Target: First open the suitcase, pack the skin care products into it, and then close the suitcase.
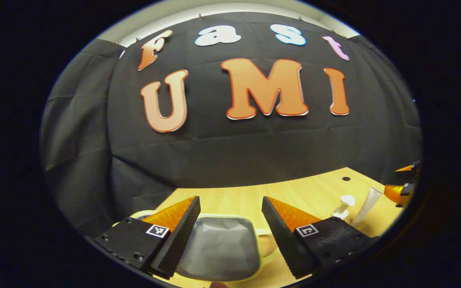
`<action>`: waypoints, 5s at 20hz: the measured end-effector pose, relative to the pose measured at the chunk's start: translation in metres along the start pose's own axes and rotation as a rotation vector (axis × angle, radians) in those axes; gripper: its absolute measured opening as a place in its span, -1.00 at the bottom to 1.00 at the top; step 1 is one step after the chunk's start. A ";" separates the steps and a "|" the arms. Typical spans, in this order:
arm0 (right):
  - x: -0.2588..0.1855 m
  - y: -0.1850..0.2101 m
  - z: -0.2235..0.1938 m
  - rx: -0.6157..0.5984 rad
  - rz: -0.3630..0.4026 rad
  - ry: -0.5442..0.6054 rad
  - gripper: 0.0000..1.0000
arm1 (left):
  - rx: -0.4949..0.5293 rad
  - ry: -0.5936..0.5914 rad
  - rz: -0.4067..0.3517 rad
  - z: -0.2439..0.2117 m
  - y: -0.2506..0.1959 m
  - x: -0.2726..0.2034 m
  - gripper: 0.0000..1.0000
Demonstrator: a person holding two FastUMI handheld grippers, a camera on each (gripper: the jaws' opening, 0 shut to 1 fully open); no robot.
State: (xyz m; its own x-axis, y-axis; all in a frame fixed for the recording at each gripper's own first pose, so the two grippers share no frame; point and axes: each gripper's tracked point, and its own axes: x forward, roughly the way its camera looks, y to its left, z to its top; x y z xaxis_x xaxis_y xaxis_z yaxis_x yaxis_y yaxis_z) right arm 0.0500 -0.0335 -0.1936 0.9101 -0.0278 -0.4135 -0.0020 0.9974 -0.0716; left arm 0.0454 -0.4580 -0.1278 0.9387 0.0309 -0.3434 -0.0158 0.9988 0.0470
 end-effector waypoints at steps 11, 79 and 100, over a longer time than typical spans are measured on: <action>0.036 -0.004 -0.058 -0.003 0.085 0.169 0.96 | 0.074 0.211 -0.344 -0.074 -0.190 0.026 0.99; 0.034 0.347 -0.033 -0.137 0.518 0.518 -0.17 | -0.049 0.869 -0.315 -0.211 0.110 0.035 0.23; 0.038 0.363 -0.034 -0.015 0.574 0.766 -0.19 | -0.208 0.910 -0.037 -0.184 0.151 0.003 0.38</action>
State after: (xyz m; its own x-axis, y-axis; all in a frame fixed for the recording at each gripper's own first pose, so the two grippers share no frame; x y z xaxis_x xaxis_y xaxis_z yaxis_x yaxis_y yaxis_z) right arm 0.0696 0.3254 -0.2661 0.2498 0.4242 -0.8704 -0.3737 0.8715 0.3175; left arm -0.0179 -0.3004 -0.2947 0.3098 -0.0701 -0.9482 -0.1353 0.9839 -0.1169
